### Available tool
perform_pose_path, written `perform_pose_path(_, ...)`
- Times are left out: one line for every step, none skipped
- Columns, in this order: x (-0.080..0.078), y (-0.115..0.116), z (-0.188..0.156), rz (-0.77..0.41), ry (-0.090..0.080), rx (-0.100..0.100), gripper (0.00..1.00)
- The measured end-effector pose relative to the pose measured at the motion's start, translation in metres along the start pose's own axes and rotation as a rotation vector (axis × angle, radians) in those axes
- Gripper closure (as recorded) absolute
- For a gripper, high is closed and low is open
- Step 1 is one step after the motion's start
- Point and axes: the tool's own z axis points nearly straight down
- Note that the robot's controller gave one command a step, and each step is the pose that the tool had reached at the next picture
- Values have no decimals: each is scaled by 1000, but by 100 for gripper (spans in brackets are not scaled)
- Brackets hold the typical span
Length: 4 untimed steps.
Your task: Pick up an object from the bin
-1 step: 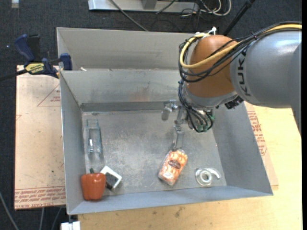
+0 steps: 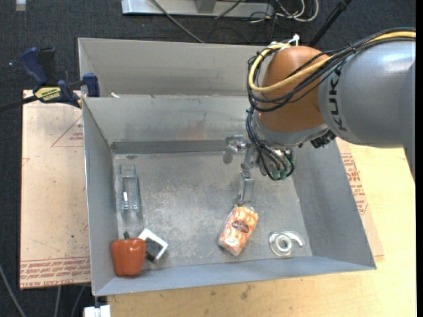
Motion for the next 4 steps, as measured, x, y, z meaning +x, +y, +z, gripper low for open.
perform_pose_path(28, -17, 43, -154, -8, 0, 0)
perform_pose_path(55, -33, 54, -440, 6, -2, 0)
perform_pose_path(67, -34, 47, -650, 0, 0, 0)
perform_pose_path(72, -24, 92, -776, 2, -2, 0)
